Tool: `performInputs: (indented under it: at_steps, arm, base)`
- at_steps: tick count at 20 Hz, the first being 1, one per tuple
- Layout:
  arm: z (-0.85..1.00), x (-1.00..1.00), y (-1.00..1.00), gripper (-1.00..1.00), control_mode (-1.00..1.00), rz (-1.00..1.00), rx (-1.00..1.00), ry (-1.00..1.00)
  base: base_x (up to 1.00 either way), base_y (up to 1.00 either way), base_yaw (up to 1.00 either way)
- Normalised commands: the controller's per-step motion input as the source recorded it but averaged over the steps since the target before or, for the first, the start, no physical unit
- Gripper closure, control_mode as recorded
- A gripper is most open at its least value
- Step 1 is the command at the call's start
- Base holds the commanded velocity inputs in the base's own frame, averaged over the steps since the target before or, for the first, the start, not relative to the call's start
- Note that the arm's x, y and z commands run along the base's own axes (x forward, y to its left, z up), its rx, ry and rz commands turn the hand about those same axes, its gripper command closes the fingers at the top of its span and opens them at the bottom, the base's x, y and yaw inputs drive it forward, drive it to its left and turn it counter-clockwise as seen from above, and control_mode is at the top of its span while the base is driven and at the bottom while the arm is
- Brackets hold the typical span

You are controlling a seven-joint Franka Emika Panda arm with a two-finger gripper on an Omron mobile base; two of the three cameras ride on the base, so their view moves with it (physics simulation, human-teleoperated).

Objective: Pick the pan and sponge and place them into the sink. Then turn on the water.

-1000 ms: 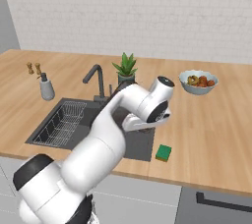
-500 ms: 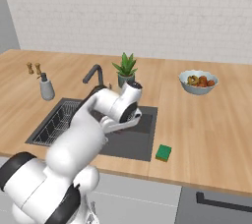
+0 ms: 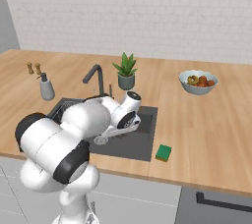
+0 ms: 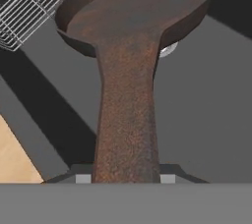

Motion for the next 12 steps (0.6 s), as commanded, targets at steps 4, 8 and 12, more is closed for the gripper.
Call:
performInputs:
  at_steps: [4, 8, 12]
  arm:
    - [-0.84, 0.47, 0.00, 1.00, -1.00, 0.08, 0.00, 0.11]
    - [-0.65, 0.53, 0.00, 1.00, -1.00, 0.11, 0.00, 0.11]
    - [-0.27, 0.58, -0.01, 1.00, -1.00, 0.07, 0.01, 0.02]
  base:
    - [0.00, 0.00, 0.00]
    - [0.00, 0.00, 0.00]
    - [0.00, 0.00, 0.00]
